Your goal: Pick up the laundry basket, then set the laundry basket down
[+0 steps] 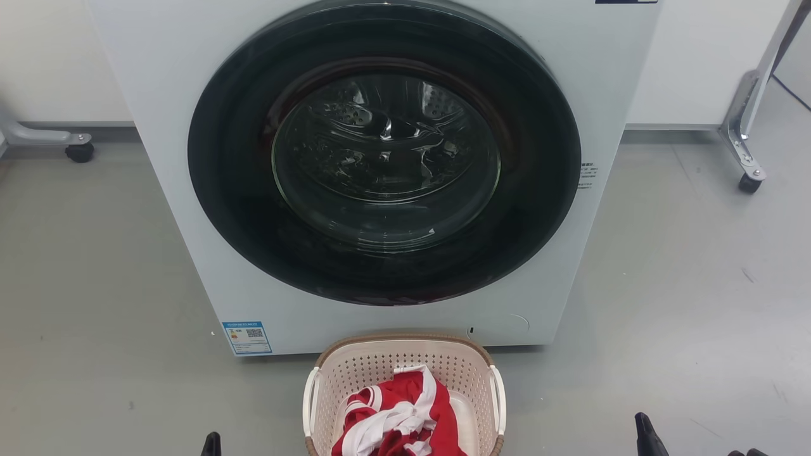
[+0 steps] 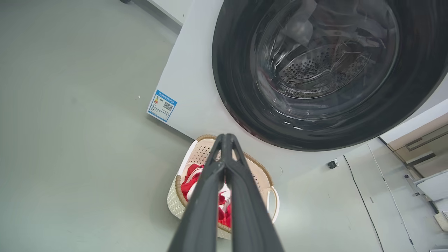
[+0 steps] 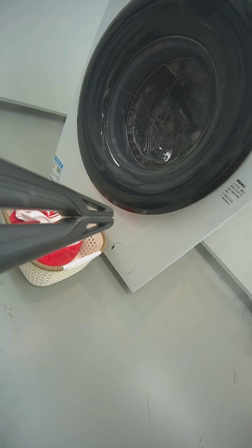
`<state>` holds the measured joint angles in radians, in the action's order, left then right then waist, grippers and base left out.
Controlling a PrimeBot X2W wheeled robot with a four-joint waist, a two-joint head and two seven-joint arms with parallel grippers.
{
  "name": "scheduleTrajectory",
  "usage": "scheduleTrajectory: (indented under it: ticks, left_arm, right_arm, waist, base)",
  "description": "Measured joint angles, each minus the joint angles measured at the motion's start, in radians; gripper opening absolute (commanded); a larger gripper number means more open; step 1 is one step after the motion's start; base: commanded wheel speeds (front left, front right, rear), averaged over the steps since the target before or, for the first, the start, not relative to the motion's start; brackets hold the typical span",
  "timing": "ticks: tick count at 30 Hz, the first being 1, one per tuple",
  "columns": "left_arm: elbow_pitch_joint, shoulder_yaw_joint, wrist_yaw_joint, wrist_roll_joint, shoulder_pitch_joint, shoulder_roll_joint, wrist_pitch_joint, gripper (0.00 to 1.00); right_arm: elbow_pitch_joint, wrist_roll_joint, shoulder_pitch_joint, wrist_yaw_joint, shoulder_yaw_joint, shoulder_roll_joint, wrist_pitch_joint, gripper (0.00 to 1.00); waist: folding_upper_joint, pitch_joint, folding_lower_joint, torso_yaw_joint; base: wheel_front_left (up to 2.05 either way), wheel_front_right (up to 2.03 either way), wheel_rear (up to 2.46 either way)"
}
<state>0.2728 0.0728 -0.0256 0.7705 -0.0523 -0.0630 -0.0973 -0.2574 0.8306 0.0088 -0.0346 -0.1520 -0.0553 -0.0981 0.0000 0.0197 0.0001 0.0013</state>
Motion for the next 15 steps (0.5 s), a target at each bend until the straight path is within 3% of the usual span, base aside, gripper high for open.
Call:
scheduleTrajectory:
  ticks: [15]
  left_arm:
    - [0.004, -0.041, 0.035, 0.213, 0.032, 0.004, 0.054, 0.00]
  right_arm:
    - [-0.009, 0.194, -0.021, 0.038, 0.072, 0.003, 0.054, 0.00]
  waist:
    - [0.0000, -0.005, 0.0000, 0.000]
  base:
    - [0.00, 0.00, 0.00]
